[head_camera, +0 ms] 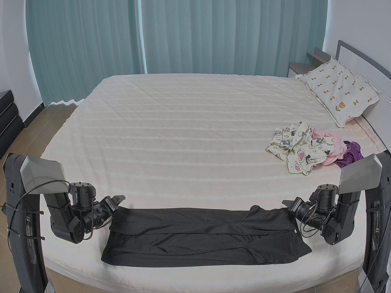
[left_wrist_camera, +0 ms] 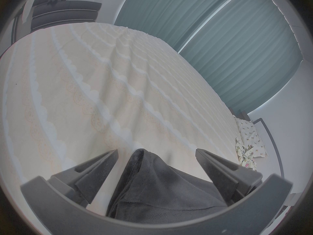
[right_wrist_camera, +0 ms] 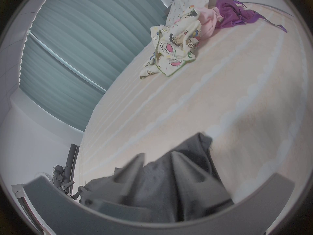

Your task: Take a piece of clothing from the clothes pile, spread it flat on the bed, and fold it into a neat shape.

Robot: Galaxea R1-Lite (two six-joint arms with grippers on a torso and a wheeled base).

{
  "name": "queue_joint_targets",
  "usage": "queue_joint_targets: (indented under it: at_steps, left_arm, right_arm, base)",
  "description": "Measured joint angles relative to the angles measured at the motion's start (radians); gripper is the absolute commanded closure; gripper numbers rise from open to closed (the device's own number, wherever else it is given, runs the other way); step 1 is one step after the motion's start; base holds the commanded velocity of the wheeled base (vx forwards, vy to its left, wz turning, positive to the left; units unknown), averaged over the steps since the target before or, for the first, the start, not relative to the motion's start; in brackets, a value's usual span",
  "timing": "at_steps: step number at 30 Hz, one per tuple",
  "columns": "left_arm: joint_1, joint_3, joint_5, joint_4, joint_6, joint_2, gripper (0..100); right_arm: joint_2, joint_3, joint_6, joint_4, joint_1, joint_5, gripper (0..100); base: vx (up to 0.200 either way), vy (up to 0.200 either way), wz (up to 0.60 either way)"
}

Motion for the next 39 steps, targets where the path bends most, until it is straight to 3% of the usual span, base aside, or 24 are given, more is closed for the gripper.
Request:
queue_joint_targets:
  at_steps: [4, 8, 13, 20, 27, 32, 33, 39]
  left_arm:
    - [0.000, 0.000, -0.001, 0.000, -0.001, 0.000, 0]
    - [0.000, 0.000, -0.001, 0.000, -0.001, 0.000, 0]
    - [0.000, 0.001, 0.000, 0.000, -0.002, 0.000, 0]
    - [-0.001, 0.002, 0.001, 0.000, -0.001, 0.000, 0]
    - [-0.002, 0.002, 0.002, 0.000, -0.001, 0.001, 0]
    - [-0.003, 0.002, 0.002, 0.000, -0.001, 0.002, 0]
    - [-0.003, 0.002, 0.002, 0.000, -0.001, 0.002, 0]
    - [-0.003, 0.002, 0.002, 0.000, 0.000, 0.002, 0]
  right_arm:
    - [-0.024, -0.010, -0.011, 0.007, -0.001, -0.003, 0]
    - [-0.069, -0.039, -0.027, 0.102, 0.014, -0.003, 0]
    - [-0.125, -0.134, -0.041, 0.289, 0.079, -0.027, 0]
    - [-0.112, -0.347, -0.107, 0.500, 0.209, -0.111, 0]
    - [-0.046, -0.426, -0.224, 0.539, 0.279, -0.163, 0]
    - [-0.013, -0.444, -0.249, 0.541, 0.290, -0.183, 0]
    - [-0.009, -0.446, -0.255, 0.543, 0.292, -0.184, 100]
    - [0.009, -0.441, -0.331, 0.539, 0.301, -0.190, 100]
  base:
    - [0.000, 0.000, 0.00]
    - [0.000, 0.000, 0.00]
    - [0.000, 0.000, 0.00]
    - [0.000, 0.000, 0.00]
    - [0.000, 0.000, 0.00]
    - [0.000, 0.000, 0.00]
    - [0.000, 0.000, 0.00]
    - [0.000, 0.000, 0.00]
